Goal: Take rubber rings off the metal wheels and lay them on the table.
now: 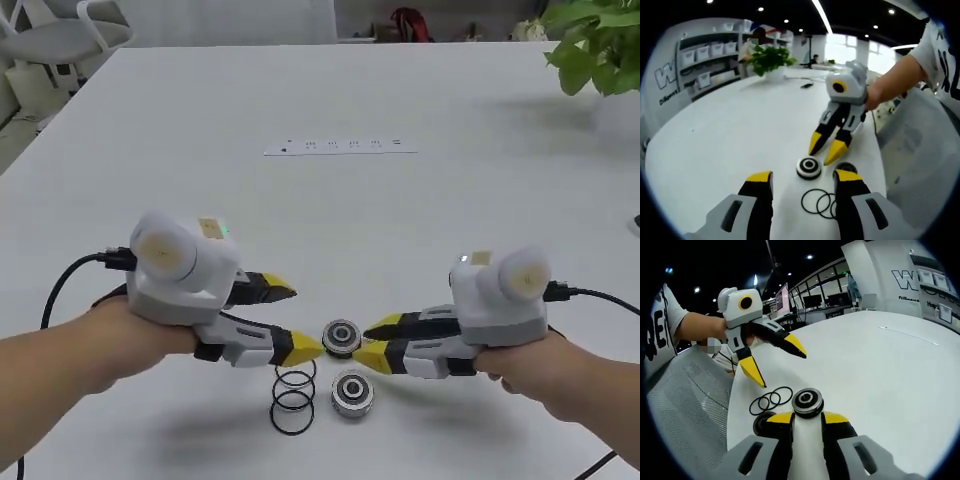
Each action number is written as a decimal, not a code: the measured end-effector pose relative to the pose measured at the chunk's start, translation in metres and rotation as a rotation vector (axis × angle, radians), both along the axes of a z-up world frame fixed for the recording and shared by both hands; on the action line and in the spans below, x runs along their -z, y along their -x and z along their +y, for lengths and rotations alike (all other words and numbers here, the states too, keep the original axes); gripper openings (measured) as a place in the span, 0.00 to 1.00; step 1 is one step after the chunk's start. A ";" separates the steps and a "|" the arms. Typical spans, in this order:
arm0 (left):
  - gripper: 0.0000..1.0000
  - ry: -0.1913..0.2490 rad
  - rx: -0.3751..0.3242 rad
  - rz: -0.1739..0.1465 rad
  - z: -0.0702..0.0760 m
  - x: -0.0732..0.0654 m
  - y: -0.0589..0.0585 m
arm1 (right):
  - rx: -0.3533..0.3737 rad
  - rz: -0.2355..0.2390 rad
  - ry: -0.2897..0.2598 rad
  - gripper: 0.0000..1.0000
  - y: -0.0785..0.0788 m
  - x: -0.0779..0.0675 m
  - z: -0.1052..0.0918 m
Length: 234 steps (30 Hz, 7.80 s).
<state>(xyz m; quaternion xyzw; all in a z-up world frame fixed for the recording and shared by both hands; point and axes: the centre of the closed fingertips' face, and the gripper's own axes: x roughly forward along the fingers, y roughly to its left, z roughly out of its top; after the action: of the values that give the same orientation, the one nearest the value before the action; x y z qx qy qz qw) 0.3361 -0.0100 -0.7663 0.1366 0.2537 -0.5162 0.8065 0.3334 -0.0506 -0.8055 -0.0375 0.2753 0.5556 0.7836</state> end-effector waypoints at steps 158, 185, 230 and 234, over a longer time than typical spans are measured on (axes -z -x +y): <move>0.12 -0.056 -0.013 -0.016 -0.034 0.029 -0.007 | 0.138 0.118 -0.108 0.00 -0.011 -0.001 -0.009; 0.12 -0.068 -0.031 -0.025 -0.036 0.030 -0.007 | 0.196 0.189 -0.171 0.00 -0.012 -0.010 -0.008; 0.12 -0.077 -0.041 -0.031 -0.036 0.029 -0.007 | 0.170 0.185 -0.176 0.00 -0.008 -0.014 0.003; 0.12 -0.077 -0.040 -0.031 -0.036 0.029 -0.007 | 0.166 0.186 -0.179 0.00 -0.008 -0.014 0.004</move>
<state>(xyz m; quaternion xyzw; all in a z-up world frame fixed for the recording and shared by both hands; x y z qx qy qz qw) 0.3429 -0.0463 -0.7955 0.1705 0.2634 -0.4878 0.8146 0.3413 -0.0469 -0.7913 0.1069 0.2982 0.5122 0.7983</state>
